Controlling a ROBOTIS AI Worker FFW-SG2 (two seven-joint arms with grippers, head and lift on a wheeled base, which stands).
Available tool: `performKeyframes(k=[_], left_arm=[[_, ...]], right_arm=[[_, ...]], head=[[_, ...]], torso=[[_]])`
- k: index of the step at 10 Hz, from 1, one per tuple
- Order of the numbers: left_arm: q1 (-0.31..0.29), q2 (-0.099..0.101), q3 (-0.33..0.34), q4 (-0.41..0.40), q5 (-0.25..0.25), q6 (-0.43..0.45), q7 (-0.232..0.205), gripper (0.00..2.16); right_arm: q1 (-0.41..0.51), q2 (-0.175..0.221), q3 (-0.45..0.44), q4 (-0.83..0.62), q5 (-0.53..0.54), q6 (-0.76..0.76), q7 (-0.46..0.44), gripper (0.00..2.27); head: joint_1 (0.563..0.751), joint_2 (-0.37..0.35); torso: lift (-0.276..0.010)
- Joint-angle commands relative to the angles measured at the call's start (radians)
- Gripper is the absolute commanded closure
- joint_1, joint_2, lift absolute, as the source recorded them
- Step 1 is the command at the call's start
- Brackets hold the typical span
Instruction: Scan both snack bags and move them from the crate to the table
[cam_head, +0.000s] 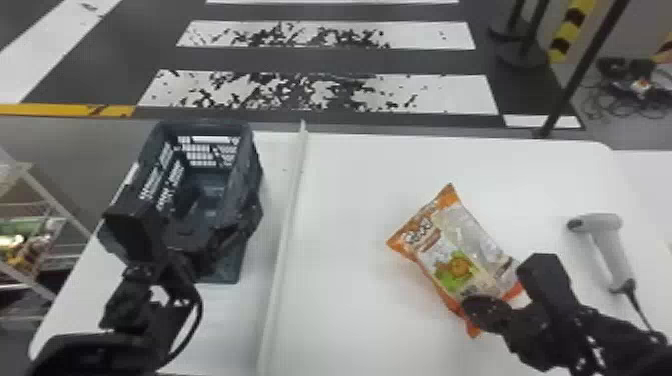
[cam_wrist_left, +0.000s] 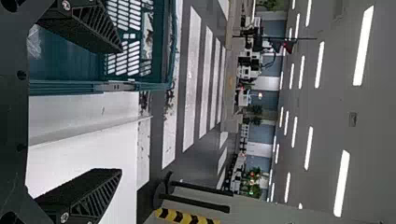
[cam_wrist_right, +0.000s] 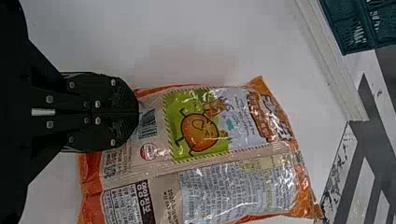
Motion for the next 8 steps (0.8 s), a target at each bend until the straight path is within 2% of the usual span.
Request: performKeyframes(k=[1,5,7,8], left_arm=[[0.0,0.0,0.0,0.0,0.0,0.0,0.0,0.09],[0.003,0.0,0.0,-0.002,0.002,-0.003,0.0,0.09],[0.005,0.0,0.0,-0.002,0.002,-0.009,0.0,0.09],[0.005,0.0,0.0,-0.005,0.002,-0.009,0.0,0.09]], right_arm=[[-0.002,0.0,0.004,0.008,0.002,-0.01,0.0,2.25],[0.09,0.0,-0.093,-0.251,-0.012,0.067,0.004,2.25],[0.093,0.0,-0.078,-0.3,-0.043,0.076,0.029,2.25],[0.062,-0.001,-0.035,-0.288,-0.041,0.073,0.031,2.25]], head=[[0.695,0.054],[0.695,0.052],[0.695,0.056],[0.695,0.075]], torso=[[-0.088],[-0.088],[-0.088],[-0.088]])
